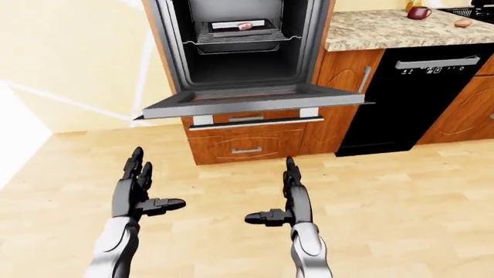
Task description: Close the oven door.
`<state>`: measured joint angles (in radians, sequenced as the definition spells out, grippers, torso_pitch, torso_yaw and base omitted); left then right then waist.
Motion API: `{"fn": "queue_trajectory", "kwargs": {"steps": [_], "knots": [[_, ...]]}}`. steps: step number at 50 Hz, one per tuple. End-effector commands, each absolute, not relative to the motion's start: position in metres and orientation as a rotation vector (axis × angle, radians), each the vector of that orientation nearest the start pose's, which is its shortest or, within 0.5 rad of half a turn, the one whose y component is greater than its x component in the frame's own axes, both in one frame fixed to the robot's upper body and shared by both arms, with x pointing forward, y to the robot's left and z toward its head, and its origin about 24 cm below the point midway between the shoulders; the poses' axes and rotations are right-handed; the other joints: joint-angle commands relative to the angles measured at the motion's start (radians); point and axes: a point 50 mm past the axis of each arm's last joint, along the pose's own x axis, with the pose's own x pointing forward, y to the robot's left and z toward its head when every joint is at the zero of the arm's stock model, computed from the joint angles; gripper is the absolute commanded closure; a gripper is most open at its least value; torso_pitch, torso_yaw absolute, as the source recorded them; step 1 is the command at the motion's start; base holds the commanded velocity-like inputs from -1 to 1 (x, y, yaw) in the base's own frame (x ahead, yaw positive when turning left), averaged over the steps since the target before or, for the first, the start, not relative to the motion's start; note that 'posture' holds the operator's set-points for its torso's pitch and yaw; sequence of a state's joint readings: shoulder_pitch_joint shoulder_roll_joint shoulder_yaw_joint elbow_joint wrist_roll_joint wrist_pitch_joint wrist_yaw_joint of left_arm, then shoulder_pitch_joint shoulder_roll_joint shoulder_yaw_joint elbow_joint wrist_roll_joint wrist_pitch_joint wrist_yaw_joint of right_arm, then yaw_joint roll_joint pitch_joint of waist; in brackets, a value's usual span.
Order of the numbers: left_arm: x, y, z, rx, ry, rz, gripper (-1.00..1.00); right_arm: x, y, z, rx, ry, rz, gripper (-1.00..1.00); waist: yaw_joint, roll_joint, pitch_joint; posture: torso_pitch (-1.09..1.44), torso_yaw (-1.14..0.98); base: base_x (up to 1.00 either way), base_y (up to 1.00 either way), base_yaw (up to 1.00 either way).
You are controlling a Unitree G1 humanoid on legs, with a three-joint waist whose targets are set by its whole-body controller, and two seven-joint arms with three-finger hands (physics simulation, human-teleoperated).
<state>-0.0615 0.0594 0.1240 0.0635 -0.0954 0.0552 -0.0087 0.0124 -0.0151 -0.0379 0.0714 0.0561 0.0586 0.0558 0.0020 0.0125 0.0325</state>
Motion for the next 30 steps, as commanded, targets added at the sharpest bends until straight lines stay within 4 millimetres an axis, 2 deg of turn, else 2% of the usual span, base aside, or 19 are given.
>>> {"fn": "queue_trajectory", "kwargs": {"steps": [1, 5, 7, 8, 9, 10, 13, 16, 18, 19, 20, 21, 22, 25, 30], "knots": [[0.2696, 0.1819, 0.0585, -0.044, -0.052, 0.073, -1.0, 0.2547, -0.1625, 0.0361, 0.038, 0.033, 0.001, -1.0, -0.004, -0.002, -0.013, 0.0, 0.0, 0.0, 0.41, 0.0], [0.2703, 0.1824, 0.0589, -0.044, -0.053, 0.074, -1.0, 0.2549, -0.1622, 0.0362, 0.037, 0.033, 0.002, -1.0, -0.008, -0.042, -0.007, 0.0, 0.0, 0.0, 0.41, 0.0], [0.2705, 0.1825, 0.0588, -0.043, -0.054, 0.074, -1.0, 0.2547, -0.1622, 0.0362, 0.037, 0.033, 0.002, -1.0, -0.011, -0.078, -0.011, 0.0, 0.0, 0.0, 0.41, 0.0], [0.2704, 0.1824, 0.0585, -0.043, -0.053, 0.074, -1.0, 0.2548, -0.1621, 0.0363, 0.038, 0.033, 0.002, -1.0, -0.011, -0.089, -0.014, 0.0, 0.0, 0.0, 0.41, 0.0], [0.2705, 0.1824, 0.0588, -0.044, -0.054, 0.074, -1.0, 0.2551, -0.1616, 0.0364, 0.038, 0.033, 0.003, -1.0, -0.024, -0.052, -0.015, 0.0, 0.0, 0.0, 0.41, 0.0], [0.2707, 0.1826, 0.0595, -0.044, -0.054, 0.075, -1.0, 0.2553, -0.1615, 0.0362, 0.038, 0.033, 0.004, -1.0, -0.016, -0.071, -0.018, 0.0, 0.0, 0.0, 0.41, 0.0], [0.2714, 0.183, 0.0591, -0.044, -0.054, 0.075, -1.0, 0.255, -0.1618, 0.0369, 0.037, 0.032, 0.004, -1.0, -0.017, -0.068, -0.03, 0.0, 0.0, 0.0, 0.41, 0.0], [0.2708, 0.1828, 0.0601, -0.044, -0.054, 0.073, -1.0, 0.255, -0.1615, 0.037, 0.036, 0.031, 0.004, -1.0, -0.02, -0.028, -0.014, 0.0, 0.0, 0.0, 0.41, 0.0], [0.272, 0.1831, 0.0574, -0.038, -0.048, 0.07, -1.0, 0.2549, -0.1616, 0.0366, 0.04, 0.031, 0.004, -1.0, -0.022, 0.011, -0.012, 0.0, 0.0, 0.0, 0.41, 0.0], [0.2724, 0.1834, 0.057, -0.037, -0.047, 0.072, -1.0, 0.2551, -0.1616, 0.0368, 0.042, 0.031, 0.004, -1.0, -0.022, 0.044, -0.019, 0.0, 0.0, 0.0, 0.41, 0.0], [0.2728, 0.1835, 0.0569, -0.036, -0.047, 0.073, -1.0, 0.2552, -0.1622, 0.0363, 0.042, 0.031, 0.003, -1.0, -0.016, 0.098, -0.035, 0.0, 0.0, 0.0, 0.4, 0.0], [0.2726, 0.1835, 0.0573, -0.036, -0.047, 0.073, -1.0, 0.255, -0.1627, 0.0351, 0.043, 0.033, 0.001, -1.0, -0.012, 0.07, -0.035, 0.0, 0.0, 0.0, 0.41, 0.0], [0.2721, 0.1835, 0.0586, -0.037, -0.047, 0.073, -1.0, 0.2549, -0.1628, 0.034, 0.044, 0.035, 0.001, -1.0, -0.009, 0.059, -0.021, 0.0, 0.0, 0.0, 0.4, 0.0], [0.2721, 0.1834, 0.0572, -0.035, -0.047, 0.073, -1.0, 0.2549, -0.1627, 0.033, 0.043, 0.038, 0.001, -1.0, -0.003, 0.03, -0.023, 0.0, 0.0, 0.0, 0.4, 0.0], [0.2731, 0.1843, 0.0597, -0.037, -0.049, 0.077, -1.0, 0.2556, -0.1624, 0.0339, 0.043, 0.037, 0.003, -1.0, -0.006, -0.018, -0.009, 0.0, 0.0, 0.0, 0.4, 0.0]]}}
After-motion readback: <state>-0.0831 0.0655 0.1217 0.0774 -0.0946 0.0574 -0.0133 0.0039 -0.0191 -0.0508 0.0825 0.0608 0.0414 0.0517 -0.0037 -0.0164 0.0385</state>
